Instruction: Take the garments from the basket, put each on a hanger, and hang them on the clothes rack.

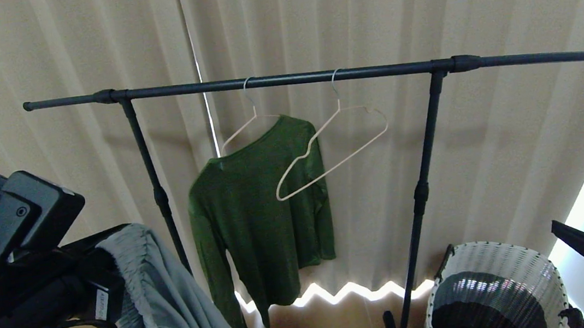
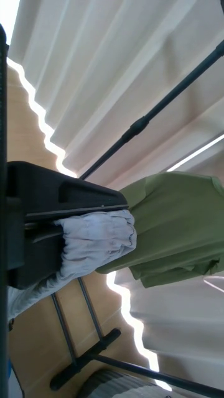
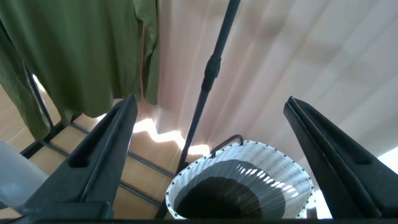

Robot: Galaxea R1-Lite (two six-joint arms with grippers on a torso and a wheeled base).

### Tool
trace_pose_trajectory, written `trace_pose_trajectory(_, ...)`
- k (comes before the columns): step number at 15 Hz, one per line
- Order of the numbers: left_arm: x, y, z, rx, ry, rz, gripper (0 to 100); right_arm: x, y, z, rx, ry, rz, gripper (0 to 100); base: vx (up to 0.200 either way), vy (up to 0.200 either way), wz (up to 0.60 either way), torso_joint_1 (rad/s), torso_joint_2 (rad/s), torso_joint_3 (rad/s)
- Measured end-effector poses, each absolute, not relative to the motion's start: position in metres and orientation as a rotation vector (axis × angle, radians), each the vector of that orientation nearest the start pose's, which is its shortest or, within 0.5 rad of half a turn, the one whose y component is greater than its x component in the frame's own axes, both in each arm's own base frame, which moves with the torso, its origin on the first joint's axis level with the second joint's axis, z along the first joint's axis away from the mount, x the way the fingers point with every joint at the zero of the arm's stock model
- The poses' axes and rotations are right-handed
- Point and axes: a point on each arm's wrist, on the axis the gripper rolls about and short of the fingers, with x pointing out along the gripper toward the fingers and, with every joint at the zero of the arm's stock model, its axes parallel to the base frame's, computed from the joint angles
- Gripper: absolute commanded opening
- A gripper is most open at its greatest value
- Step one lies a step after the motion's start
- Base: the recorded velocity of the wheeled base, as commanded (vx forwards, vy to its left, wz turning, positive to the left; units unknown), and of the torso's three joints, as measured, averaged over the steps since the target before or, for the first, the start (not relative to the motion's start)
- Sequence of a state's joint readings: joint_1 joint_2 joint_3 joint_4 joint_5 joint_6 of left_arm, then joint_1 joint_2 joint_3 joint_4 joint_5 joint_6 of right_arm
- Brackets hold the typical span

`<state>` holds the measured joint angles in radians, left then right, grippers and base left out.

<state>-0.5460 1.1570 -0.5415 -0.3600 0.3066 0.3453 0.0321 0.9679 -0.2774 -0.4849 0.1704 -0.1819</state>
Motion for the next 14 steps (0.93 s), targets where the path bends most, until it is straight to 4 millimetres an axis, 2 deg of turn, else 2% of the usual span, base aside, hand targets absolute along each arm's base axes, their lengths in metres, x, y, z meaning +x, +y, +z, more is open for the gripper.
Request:
trace_pose_trajectory(8,0.1439,-0.0794,0.2101,0.447,0.190,-0.277,0,0.1099,0.0051,0.1710,-0.180,0.202,0.141,100,0.000,0.000,0.00,0.000,0.00,0.000)
trace_pose_trajectory(14,0.1440,-0.0796,0.2095,0.448,0.191,-0.277,0,0.1099,0.0053,0.1704,-0.179,0.201,0.143,100,0.000,0.000,0.00,0.160,-0.33,-0.175)
